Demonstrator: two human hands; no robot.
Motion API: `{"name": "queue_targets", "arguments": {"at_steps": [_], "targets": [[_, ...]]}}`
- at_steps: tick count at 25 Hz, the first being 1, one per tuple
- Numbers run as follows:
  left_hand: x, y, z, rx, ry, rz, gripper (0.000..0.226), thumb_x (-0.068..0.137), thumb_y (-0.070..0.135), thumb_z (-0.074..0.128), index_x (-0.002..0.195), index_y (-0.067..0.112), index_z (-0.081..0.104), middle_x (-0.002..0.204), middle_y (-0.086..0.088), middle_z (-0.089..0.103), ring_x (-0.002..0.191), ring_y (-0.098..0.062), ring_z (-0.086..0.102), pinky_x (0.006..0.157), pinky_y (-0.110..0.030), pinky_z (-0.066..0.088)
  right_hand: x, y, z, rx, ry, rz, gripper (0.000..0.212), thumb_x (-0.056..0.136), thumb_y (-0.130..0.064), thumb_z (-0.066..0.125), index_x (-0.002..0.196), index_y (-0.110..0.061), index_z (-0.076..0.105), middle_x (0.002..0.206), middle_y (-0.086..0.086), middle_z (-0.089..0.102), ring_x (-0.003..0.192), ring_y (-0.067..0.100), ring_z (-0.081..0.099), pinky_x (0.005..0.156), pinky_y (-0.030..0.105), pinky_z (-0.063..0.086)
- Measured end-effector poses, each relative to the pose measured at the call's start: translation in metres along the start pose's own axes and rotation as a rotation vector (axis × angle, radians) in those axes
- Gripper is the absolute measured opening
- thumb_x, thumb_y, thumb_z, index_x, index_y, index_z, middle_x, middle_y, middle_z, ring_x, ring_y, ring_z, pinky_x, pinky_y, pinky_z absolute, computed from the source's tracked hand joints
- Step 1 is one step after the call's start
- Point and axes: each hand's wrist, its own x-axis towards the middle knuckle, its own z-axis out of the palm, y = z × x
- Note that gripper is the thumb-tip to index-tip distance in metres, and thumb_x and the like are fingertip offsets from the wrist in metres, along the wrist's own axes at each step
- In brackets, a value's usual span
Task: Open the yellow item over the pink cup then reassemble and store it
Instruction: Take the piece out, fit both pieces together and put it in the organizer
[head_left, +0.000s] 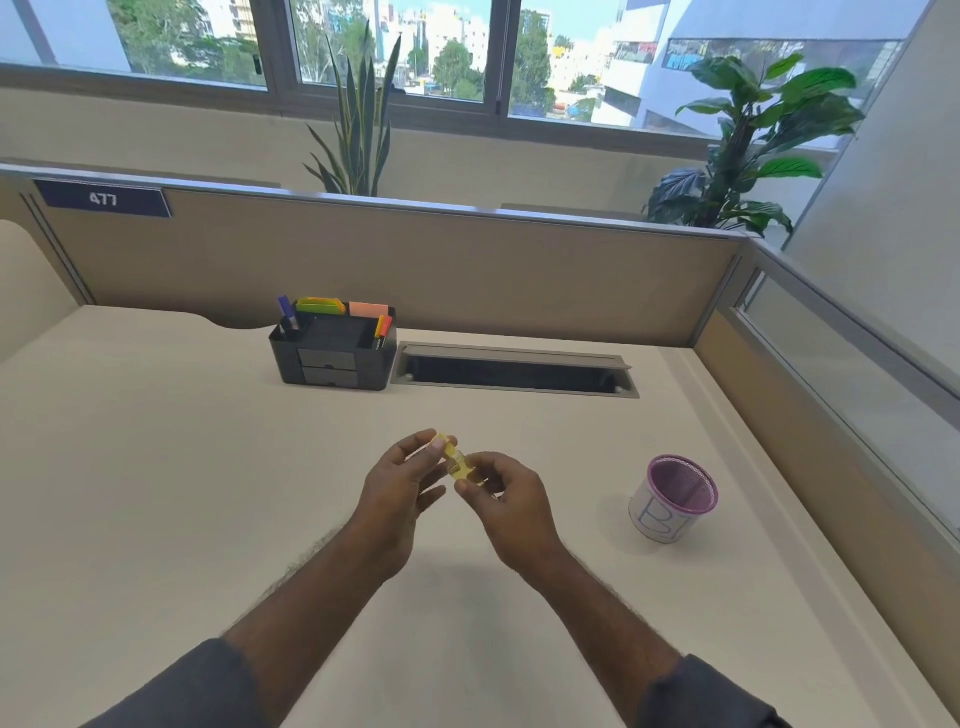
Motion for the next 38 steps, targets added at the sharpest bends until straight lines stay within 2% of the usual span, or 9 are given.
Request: {"name": "queue_targets", "arguments": {"at_steps": [6,8,11,13,17,23,27,32,38], "targets": [[-0.015,0.001,-0.006,0.092,-0.085,0.077,0.049,0.070,0.042,0.074,0.116,0.026,0.073,0.117,0.005,0.077,0.117,-0.020,0.066,0.096,-0.037,0.050,-0.001,-0.005,0.007,0.037,-0.006,-0.042,0.018,0.090,-0.017,0.069,0.108,-0.015,0.074,0.094,-0.001,0.076,0.080,0.008,0.064,0.067,0.014,0.051],[-0.015,0.003,-0.009,0.115,-0.095,0.092,0.041,0.078,0.036,0.073,0.118,0.025,0.073,0.117,0.006,0.076,0.118,-0.019,0.065,0.100,-0.038,0.049,-0.001,-0.007,0.009,0.066,-0.028,-0.030,0.021,0.092,-0.018,0.066,0.112,-0.016,0.073,0.097,-0.005,0.076,0.086,0.004,0.067,0.071,0.014,0.053],[-0.014,0.007,-0.012,0.145,-0.093,0.111,0.026,0.091,0.023,0.066,0.116,0.026,0.074,0.118,0.006,0.076,0.119,-0.018,0.064,0.105,-0.041,0.047,0.000,-0.009,0.012,0.134,-0.081,0.014,0.020,0.095,-0.019,0.063,0.111,-0.020,0.074,0.086,-0.016,0.074,0.078,-0.002,0.066,0.062,0.012,0.051],[-0.013,0.009,-0.016,0.158,-0.107,0.123,0.024,0.092,0.023,0.064,0.113,0.029,0.075,0.118,0.006,0.076,0.119,-0.018,0.064,0.106,-0.041,0.047,0.002,-0.010,0.014,0.184,-0.121,0.069,0.019,0.096,-0.018,0.060,0.107,-0.023,0.074,0.084,-0.010,0.075,0.071,0.003,0.064,0.058,0.016,0.050],[-0.006,0.011,-0.026,0.136,-0.168,0.134,0.029,0.081,0.034,0.064,0.106,0.031,0.079,0.120,0.006,0.076,0.119,-0.017,0.065,0.106,-0.040,0.046,0.010,-0.015,0.016,0.355,-0.240,0.213,0.023,0.099,-0.014,0.054,0.111,-0.007,0.073,0.094,0.018,0.071,0.073,0.017,0.061,0.058,0.028,0.050],[0.010,0.010,-0.040,0.141,-0.225,0.138,0.028,0.090,0.030,0.058,0.111,0.028,0.077,0.123,0.005,0.074,0.119,-0.019,0.065,0.104,-0.040,0.047,0.023,-0.016,0.024,0.596,-0.353,0.355,0.029,0.101,-0.013,0.048,0.114,0.005,0.067,0.099,0.023,0.064,0.069,0.019,0.057,0.057,0.029,0.045],[0.017,0.015,-0.041,0.154,-0.203,0.170,0.031,0.081,0.040,0.063,0.107,0.034,0.078,0.121,0.005,0.075,0.118,-0.017,0.066,0.101,-0.038,0.048,0.038,-0.016,0.033,0.559,-0.335,0.355,0.029,0.100,-0.016,0.052,0.110,0.003,0.070,0.096,0.020,0.066,0.067,0.017,0.059,0.055,0.028,0.047],[0.035,0.034,-0.053,0.297,-0.143,0.226,0.034,0.074,0.047,0.072,0.107,0.041,0.076,0.115,0.010,0.076,0.109,-0.006,0.067,0.089,-0.025,0.049,0.062,-0.016,0.048,0.441,-0.314,0.341,0.026,0.097,-0.022,0.058,0.106,-0.003,0.074,0.091,0.013,0.070,0.069,0.017,0.060,0.058,0.029,0.048],[0.089,0.086,-0.083,0.563,-0.105,0.275,0.023,0.091,0.016,0.068,0.111,0.025,0.075,0.101,0.002,0.073,0.096,-0.013,0.066,0.074,-0.016,0.055,0.116,-0.031,0.074,0.158,-0.292,0.283,0.025,0.095,-0.016,0.061,0.118,-0.008,0.069,0.104,0.009,0.070,0.084,0.018,0.062,0.066,0.025,0.052]]}}
